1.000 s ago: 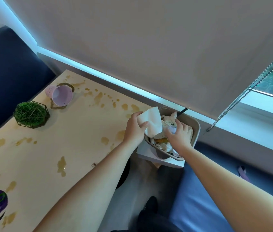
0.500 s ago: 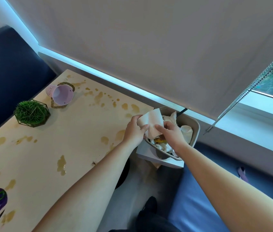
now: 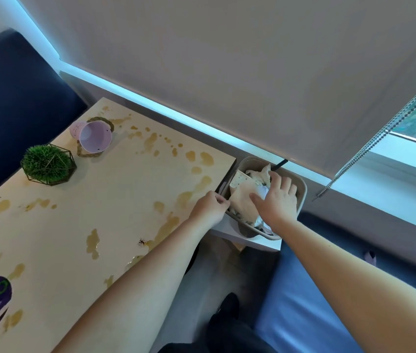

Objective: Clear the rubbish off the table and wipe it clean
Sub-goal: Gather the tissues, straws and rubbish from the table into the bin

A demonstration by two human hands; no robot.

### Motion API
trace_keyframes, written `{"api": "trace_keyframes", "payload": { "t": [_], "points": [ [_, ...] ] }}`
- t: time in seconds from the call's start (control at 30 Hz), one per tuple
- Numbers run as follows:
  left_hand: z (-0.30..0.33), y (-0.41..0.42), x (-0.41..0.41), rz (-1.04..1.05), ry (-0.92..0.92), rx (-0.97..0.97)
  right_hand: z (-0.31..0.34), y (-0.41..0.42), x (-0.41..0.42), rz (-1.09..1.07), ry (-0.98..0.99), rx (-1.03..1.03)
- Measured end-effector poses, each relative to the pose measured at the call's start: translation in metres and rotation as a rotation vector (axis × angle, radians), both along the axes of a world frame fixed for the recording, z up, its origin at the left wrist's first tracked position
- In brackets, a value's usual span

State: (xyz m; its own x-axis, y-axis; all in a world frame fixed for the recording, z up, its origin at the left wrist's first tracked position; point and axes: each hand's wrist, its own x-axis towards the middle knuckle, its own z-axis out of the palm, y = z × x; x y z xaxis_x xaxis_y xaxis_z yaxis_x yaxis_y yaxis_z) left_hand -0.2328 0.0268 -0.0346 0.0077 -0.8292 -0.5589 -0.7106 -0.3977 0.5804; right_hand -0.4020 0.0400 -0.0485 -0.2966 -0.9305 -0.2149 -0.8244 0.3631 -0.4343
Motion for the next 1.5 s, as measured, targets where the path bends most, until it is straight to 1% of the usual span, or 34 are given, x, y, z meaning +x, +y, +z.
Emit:
{"api": "trace_keyframes", "payload": {
  "t": [0.03,0.1,0.17,0.2,0.27,0.4,0.5,0.73,0.87,1.17,1.27,1.5],
  "points": [
    [-0.003,0.002,-0.003,0.010,-0.005,0.058,0.001,0.004,0.001,0.045,0.069,-0.082],
    [-0.010,0.004,-0.009,0.115,0.034,0.200,-0.004,0.011,-0.001,0.232,0.173,-0.170],
    [-0.013,0.007,-0.012,0.259,0.092,0.324,-0.014,0.013,-0.006,0.443,0.242,-0.124],
    [-0.014,0.008,-0.013,0.299,0.112,0.350,-0.020,0.013,-0.009,0.519,0.265,-0.075],
    [-0.018,0.008,-0.014,0.345,0.162,0.353,-0.031,0.013,-0.014,0.589,0.280,0.008],
    [-0.028,0.006,-0.016,0.382,0.259,0.295,-0.045,0.007,-0.016,0.593,0.195,0.134],
    [-0.035,0.006,-0.019,0.406,0.302,0.303,-0.054,0.002,-0.015,0.557,0.110,0.221],
    [-0.043,-0.006,-0.027,0.529,0.465,0.388,-0.081,-0.012,-0.019,0.562,0.094,0.420],
    [-0.047,-0.011,-0.029,0.508,0.454,0.409,-0.092,-0.015,-0.023,0.590,0.154,0.481],
    [-0.053,-0.017,-0.024,0.454,0.441,0.408,-0.103,-0.033,-0.011,0.622,0.210,0.607],
    [-0.050,-0.015,-0.023,0.454,0.437,0.406,-0.099,-0.031,-0.010,0.619,0.209,0.589],
    [-0.043,-0.010,-0.018,0.413,0.388,0.388,-0.072,-0.013,-0.008,0.537,0.122,0.340]
  ]
}}
